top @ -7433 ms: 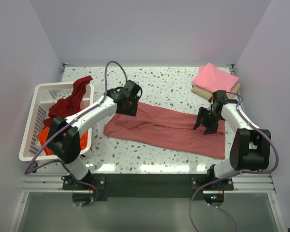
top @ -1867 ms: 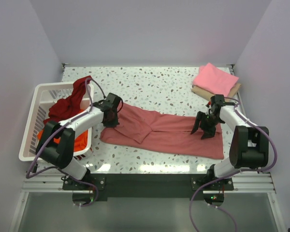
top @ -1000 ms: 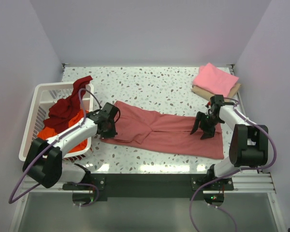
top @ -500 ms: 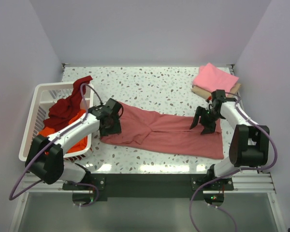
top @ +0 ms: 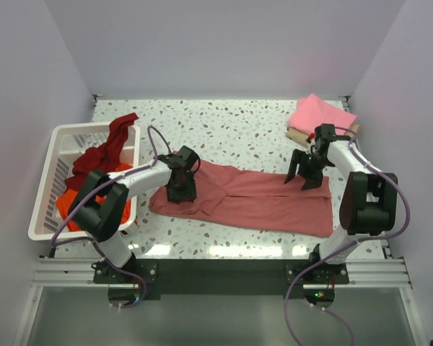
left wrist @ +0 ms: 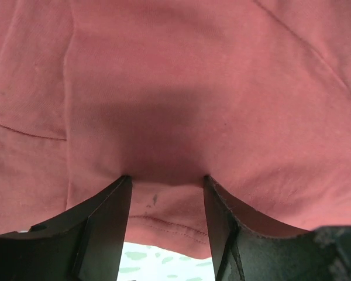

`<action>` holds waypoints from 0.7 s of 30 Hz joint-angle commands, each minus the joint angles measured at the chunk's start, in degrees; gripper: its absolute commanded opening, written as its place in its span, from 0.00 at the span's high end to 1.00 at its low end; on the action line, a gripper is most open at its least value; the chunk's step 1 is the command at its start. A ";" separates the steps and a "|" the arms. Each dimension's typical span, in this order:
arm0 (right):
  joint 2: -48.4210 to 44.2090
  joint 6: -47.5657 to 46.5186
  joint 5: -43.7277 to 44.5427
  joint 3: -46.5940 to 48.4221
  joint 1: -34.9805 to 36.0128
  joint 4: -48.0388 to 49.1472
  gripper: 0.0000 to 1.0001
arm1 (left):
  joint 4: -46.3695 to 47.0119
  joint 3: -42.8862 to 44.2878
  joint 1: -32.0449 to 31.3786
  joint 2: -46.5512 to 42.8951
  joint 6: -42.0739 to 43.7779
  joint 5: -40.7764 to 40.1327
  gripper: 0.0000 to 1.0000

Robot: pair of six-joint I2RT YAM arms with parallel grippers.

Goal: Fold and stack the t-shirts
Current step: Fold the tshirt

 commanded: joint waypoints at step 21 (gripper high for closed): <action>3.92 2.44 -0.46 -11.22 1.49 3.03 0.28 | -1.52 40.62 8.08 34.69 13.11 -4.02 0.46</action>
